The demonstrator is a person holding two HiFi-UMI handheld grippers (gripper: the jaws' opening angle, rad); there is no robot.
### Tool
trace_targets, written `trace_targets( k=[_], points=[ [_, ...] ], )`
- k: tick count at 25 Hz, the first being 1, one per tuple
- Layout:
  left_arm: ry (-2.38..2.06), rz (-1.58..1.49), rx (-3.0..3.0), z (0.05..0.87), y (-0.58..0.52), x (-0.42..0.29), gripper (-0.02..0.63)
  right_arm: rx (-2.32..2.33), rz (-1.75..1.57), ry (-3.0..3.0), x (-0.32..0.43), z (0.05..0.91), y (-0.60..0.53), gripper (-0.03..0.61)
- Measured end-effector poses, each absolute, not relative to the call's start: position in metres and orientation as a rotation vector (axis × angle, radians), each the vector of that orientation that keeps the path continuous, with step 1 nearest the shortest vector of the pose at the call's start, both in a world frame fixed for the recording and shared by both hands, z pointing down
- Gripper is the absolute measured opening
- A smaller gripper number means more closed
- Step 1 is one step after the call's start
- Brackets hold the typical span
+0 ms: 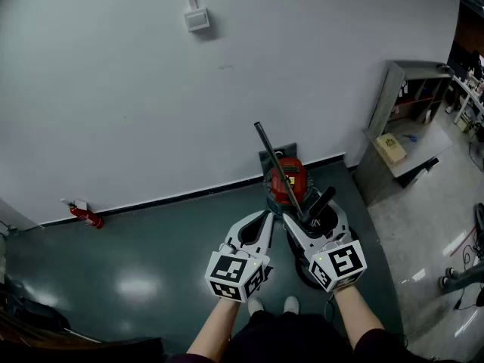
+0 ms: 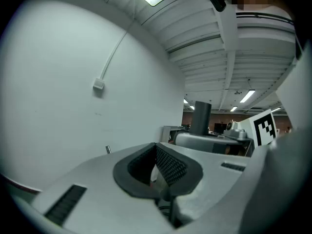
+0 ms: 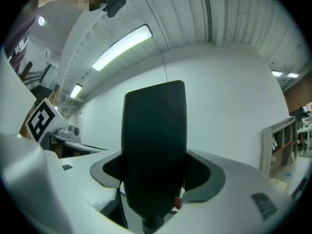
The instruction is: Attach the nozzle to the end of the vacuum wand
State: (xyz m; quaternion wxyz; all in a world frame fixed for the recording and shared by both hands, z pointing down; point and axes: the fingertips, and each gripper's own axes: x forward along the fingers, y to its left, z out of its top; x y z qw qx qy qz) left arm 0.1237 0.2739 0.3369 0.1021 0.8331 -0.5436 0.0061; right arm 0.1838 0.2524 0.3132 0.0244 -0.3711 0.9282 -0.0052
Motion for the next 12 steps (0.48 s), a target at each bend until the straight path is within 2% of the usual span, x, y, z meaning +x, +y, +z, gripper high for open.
trace_targets(
  k=[12],
  points=[
    [-1.581,0.011,2.435,0.347,0.277,0.102,0.005,-1.164,-0.115,2.833,0.174,0.321,0.25,0.341]
  ],
)
